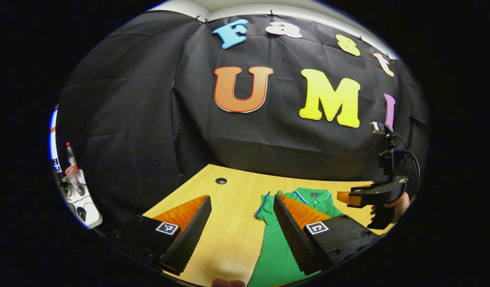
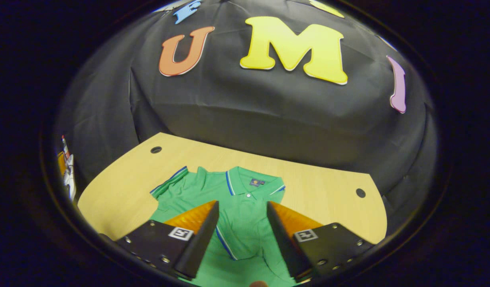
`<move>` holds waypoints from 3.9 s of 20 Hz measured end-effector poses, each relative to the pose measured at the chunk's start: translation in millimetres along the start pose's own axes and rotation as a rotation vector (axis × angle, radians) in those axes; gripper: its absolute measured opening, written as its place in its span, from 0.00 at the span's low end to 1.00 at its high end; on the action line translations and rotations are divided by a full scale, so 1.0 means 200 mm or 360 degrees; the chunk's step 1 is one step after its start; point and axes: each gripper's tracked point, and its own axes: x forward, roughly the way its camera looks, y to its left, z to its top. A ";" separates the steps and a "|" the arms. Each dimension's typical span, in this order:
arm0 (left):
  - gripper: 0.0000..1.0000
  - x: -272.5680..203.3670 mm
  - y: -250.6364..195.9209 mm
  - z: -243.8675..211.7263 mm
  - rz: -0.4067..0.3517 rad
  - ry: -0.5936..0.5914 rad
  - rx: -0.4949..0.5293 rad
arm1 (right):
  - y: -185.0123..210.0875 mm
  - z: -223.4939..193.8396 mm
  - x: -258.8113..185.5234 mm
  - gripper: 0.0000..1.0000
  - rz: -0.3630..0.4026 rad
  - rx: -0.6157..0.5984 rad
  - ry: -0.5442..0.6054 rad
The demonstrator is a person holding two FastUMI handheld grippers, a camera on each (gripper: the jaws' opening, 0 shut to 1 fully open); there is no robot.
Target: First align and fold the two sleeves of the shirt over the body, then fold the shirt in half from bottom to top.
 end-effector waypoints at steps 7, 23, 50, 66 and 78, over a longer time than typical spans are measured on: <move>1.00 0.23 -0.15 0.03 -0.0281 -0.0015 0.0136 | -0.11 0.15 -0.38 0.87 -0.0049 0.0015 -0.0156; 0.97 1.22 -0.35 -0.64 -0.0669 0.0411 0.0067 | -0.40 -0.18 -0.93 0.87 -0.0208 0.0219 -0.0006; 0.04 0.99 -0.60 -0.21 -0.0676 0.0369 0.0288 | -0.67 -0.30 -1.09 0.87 -0.0337 0.0448 -0.0055; 0.43 0.38 -1.31 -0.85 -0.1075 0.0623 0.0441 | -0.80 -0.42 -1.21 0.87 -0.0371 0.0422 -0.0024; 0.99 0.11 -0.85 -0.83 -0.0741 0.0671 0.0398 | -0.64 -0.62 -0.90 0.87 0.0030 0.0143 0.0119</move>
